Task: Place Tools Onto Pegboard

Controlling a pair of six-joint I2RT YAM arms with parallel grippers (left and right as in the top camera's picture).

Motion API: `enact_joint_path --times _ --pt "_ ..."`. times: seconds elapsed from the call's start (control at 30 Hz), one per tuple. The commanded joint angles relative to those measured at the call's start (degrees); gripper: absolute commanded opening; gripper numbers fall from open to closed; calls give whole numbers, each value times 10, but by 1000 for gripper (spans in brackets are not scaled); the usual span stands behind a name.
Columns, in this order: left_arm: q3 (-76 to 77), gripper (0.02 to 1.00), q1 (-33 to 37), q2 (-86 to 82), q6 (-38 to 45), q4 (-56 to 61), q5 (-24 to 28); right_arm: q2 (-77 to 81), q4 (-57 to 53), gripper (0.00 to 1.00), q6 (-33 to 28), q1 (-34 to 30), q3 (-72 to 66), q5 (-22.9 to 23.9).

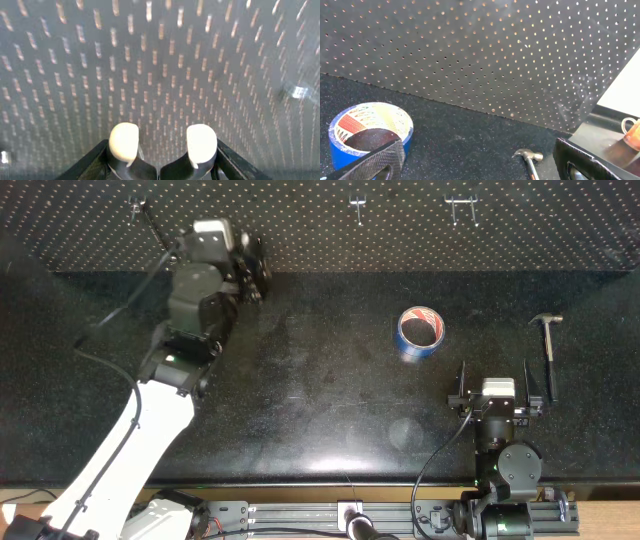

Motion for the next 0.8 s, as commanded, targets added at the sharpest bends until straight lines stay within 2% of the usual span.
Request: enact_joint_path --times 0.03,0.8 --pt "5 29 29 14 43 64 -19 -2 -5 976 -6 -2 -1 11" --pt "5 29 45 73 43 132 -23 -2 -5 976 -6 -2 -1 11"
